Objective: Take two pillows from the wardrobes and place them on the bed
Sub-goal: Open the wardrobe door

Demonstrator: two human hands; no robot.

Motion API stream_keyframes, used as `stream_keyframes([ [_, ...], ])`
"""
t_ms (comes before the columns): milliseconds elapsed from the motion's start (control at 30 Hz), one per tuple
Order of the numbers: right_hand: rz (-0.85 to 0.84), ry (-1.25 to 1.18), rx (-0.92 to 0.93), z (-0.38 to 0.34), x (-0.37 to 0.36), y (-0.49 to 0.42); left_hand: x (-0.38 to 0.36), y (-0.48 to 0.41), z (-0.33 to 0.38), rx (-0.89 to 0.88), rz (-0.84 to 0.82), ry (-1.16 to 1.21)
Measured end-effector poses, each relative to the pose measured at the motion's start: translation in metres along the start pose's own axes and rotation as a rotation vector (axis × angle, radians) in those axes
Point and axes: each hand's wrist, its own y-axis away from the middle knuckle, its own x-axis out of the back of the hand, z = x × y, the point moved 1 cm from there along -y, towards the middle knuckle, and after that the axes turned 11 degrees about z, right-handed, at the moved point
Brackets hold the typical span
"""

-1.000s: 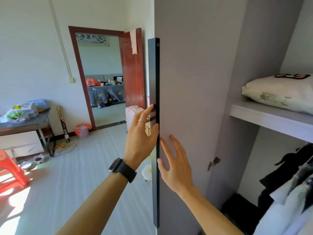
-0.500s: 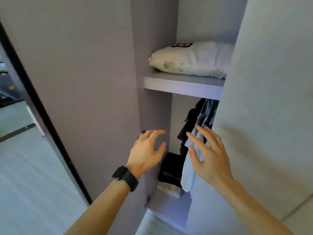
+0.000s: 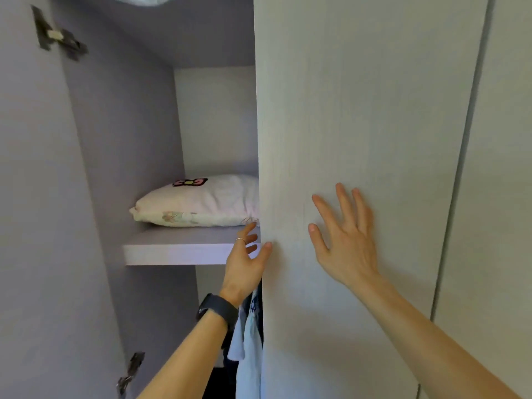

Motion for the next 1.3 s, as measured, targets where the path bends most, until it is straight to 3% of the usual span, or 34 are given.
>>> stream_keyframes([
  [333,0.098,0.187,0.043,0.022,-0.062,0.001,-0.012,-0.032,-0.022,-0.038,0.002,0.128],
  [567,-0.005,0.196,0.003,0.014,-0.047,0.001,-0.01,-0.034,-0.021,-0.029,-0.049,0.135],
  [733,-0.116,0.094,-0.133,-0.009,-0.02,0.007,0.004,-0.016,-0.003,-0.009,-0.07,0.211],
  [1100,0.03,-0.492,-0.663,-0.095,0.106,0.138,0.044,0.101,0.037,-0.098,-0.476,0.438],
  [1300,0.105,-0.529,-0.822,-0.112,0.164,0.206,0.026,0.146,0.054,-0.202,-0.675,0.517],
])
